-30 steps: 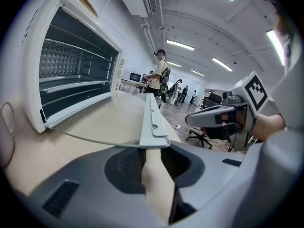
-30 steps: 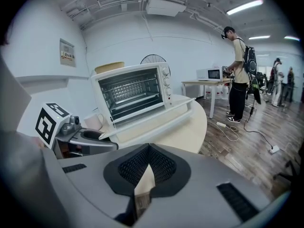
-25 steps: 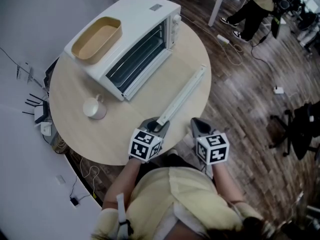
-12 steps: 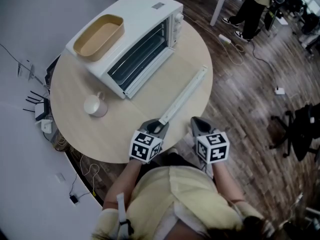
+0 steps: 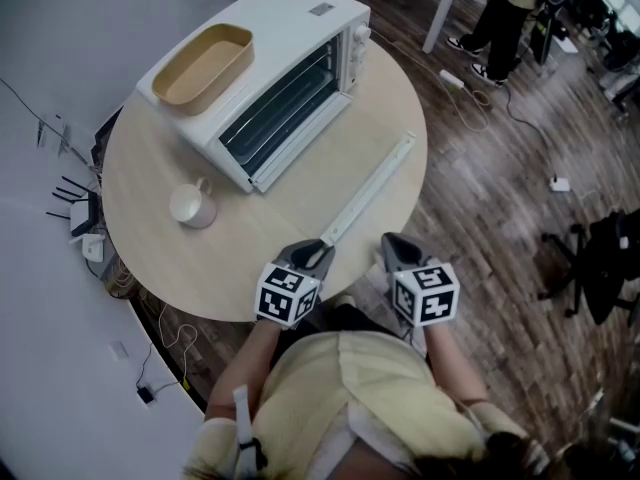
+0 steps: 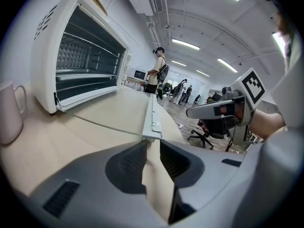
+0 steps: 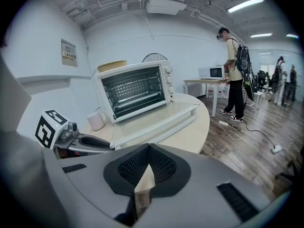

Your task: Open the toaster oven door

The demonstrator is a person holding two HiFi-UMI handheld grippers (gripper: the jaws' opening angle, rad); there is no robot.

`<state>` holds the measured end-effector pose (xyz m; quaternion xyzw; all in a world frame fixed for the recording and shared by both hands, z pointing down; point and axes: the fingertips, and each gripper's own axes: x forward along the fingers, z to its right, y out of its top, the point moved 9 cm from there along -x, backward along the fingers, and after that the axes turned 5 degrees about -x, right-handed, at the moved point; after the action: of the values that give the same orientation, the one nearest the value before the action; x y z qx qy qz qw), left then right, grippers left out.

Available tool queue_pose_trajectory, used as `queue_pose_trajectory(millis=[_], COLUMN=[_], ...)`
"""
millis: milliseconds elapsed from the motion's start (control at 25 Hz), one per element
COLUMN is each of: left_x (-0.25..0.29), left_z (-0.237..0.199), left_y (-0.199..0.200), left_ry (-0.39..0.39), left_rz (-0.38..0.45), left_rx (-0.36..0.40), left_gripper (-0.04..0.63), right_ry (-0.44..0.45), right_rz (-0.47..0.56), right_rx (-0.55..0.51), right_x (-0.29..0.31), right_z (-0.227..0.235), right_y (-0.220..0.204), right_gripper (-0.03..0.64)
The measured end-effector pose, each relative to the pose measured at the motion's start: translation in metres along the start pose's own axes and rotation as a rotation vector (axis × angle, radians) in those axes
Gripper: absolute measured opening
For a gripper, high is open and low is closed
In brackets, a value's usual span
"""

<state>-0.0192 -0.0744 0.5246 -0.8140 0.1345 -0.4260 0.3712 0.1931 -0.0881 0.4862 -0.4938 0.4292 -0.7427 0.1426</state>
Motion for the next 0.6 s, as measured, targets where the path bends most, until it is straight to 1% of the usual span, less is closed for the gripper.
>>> queue_pose_trajectory(millis=[120,320,520,600], left_x=[-0.006,-0.023,-0.041,-0.048], left_z=[0.0,-0.002,-0.004,-0.003], left_y=[-0.004,-0.012,-0.014,-0.014], left_ry=[0.003,0.018,0.055,0.076], left_rz=[0.003,0.019,0.079,0.108], left_rx=[-0.009,-0.046,-0.08,-0.097], left_gripper=[0.087,0.08,0.061,0.032], right_ry=[-0.002,0.003,-0.001,0.003], right_rz=[0.005,0.013,0.024,0.024], right_rx=[0.002,-0.002,-0.001,0.0], right_x=[-0.002,-0.007,-0.011,-0.013], right_z=[-0.001,-0.004,-0.007,-0.008], right_y=[-0.001,-0.003,-0.003,-0.004], right_gripper=[0.003,0.003,0.003,0.002])
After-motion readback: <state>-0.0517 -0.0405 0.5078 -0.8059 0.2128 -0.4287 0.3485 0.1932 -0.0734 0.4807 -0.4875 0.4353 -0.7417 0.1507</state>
